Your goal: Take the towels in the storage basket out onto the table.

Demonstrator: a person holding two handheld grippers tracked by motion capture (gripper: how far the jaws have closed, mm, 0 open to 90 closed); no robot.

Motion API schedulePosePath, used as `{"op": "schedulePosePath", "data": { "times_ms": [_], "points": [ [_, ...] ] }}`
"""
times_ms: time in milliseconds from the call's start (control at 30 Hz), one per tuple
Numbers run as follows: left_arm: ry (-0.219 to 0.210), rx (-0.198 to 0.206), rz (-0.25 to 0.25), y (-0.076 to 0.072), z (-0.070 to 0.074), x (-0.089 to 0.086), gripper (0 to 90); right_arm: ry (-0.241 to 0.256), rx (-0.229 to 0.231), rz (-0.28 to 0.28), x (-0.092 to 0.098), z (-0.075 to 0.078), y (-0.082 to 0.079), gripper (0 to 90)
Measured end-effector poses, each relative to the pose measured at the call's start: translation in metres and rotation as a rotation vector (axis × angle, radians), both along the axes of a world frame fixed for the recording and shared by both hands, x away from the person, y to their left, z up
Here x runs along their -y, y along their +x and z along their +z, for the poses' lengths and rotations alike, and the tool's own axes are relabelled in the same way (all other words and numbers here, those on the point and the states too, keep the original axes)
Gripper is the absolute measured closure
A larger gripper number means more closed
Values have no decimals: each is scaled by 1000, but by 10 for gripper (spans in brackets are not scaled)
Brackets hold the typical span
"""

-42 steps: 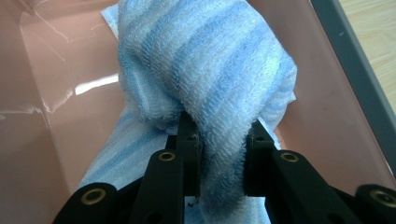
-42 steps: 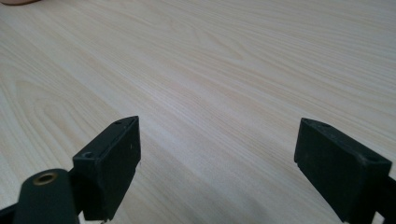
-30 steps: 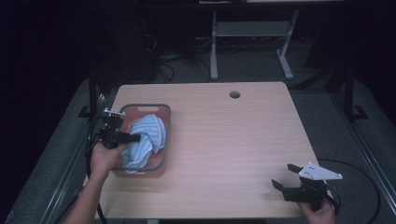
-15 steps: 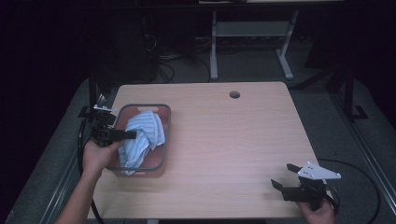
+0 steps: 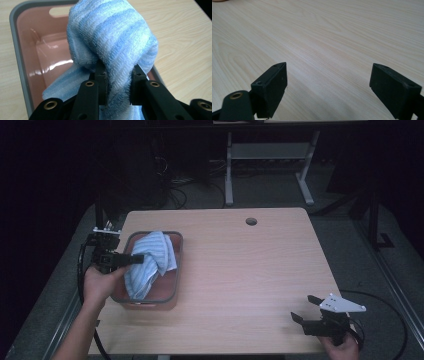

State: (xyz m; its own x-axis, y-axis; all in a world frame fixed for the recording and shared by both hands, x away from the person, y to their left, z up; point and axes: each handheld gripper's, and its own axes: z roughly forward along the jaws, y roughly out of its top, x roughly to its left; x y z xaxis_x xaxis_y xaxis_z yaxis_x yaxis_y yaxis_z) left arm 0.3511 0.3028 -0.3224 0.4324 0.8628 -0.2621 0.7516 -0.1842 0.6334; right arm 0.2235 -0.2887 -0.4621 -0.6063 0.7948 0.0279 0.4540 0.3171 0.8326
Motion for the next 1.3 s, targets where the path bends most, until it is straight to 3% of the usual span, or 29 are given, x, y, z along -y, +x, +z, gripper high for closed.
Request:
{"op": "schedulePosePath", "data": {
  "times_ms": [333,733,1300],
  "points": [
    [3,29,-26,-1,18,5,737,-2,5,1,0,0,0,141],
    [-37,58,-70,-1,42,17,738,-2,7,0,1,0,1,142],
    [-70,84,-136,0,56,45,738,4,12,-5,2,1,0,141]
  ]
}}
